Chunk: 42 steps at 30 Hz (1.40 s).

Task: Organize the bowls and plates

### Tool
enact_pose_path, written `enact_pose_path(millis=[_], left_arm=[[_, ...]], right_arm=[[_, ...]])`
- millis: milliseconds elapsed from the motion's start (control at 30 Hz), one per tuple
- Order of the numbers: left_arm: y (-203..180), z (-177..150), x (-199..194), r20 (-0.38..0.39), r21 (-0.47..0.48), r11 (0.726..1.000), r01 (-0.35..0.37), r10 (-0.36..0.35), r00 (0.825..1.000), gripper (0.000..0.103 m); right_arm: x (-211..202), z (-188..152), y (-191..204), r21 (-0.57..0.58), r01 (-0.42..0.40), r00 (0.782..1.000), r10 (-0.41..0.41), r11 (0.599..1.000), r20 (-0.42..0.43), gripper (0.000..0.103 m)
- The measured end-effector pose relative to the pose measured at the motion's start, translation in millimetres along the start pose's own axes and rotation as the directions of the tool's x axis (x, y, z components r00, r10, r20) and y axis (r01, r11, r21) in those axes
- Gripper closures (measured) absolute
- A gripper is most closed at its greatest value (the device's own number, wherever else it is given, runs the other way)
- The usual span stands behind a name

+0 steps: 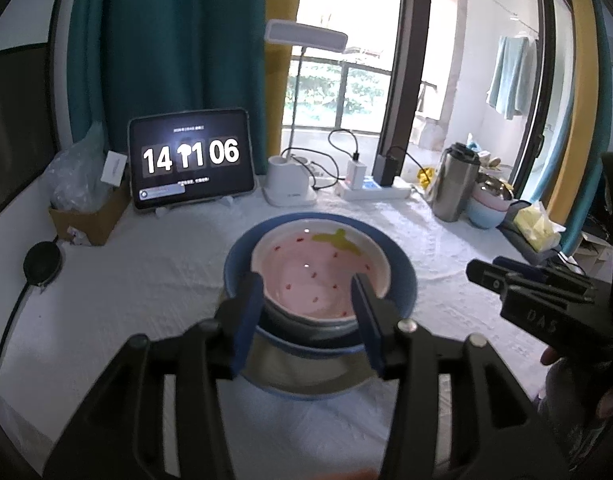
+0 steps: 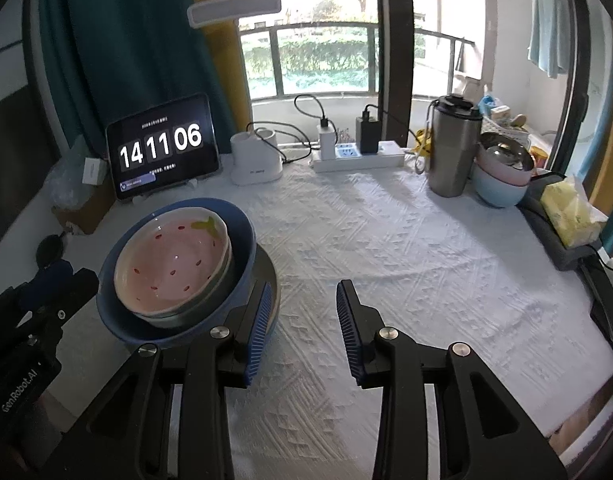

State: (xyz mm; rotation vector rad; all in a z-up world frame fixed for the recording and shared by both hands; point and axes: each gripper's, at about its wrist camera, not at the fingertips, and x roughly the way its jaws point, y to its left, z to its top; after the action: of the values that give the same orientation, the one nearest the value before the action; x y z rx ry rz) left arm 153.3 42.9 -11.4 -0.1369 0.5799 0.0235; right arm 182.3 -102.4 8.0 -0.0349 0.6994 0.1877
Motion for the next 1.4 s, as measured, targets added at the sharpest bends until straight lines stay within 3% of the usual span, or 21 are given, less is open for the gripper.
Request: enact_pose_path(millis=[100, 133, 700, 867, 1000, 1400], left_arm=[[-4, -2, -8, 0.012, 0.003, 1.0, 0.012, -0.012, 1.0, 0.02], [-6, -3, -11, 0.02, 0.007, 1.0, 0.015, -0.015, 1.0, 0.019], [-14, -15, -59, 0.12, 0.005, 0.999, 0.036, -0.036, 0.992, 0.016], [-18, -21, -77, 0.177, 0.015, 0.999, 0.034, -0.036, 0.984, 0.015], [-20, -26, -90, 0.209, 0.017, 0.999, 0.031, -0.034, 0.977, 0.009], [-27, -31, -133, 0.29, 0.041, 0.998, 0.038, -0.048, 0.956, 0.006]], right_arm=[[-12, -3, -5, 0.007, 0.005, 1.0, -0.005, 1.0, 0.028, 0.063], [-14, -4, -6, 0.008, 0.007, 0.999, -0.007, 1.0, 0.034, 0.062], [-75, -28, -16, 0.012, 0.049, 0.98, -0.051, 0.999, 0.191, 0.056], [-90, -38, -17, 0.015, 0.046, 0.976, -0.048, 0.999, 0.214, 0.045], [-102, -47, -17, 0.016, 0.059, 0.972, -0.061, 0.998, 0.225, 0.044], [-149, -61, -19, 0.027, 0.088, 0.947, -0.092, 0.996, 0.306, 0.043]])
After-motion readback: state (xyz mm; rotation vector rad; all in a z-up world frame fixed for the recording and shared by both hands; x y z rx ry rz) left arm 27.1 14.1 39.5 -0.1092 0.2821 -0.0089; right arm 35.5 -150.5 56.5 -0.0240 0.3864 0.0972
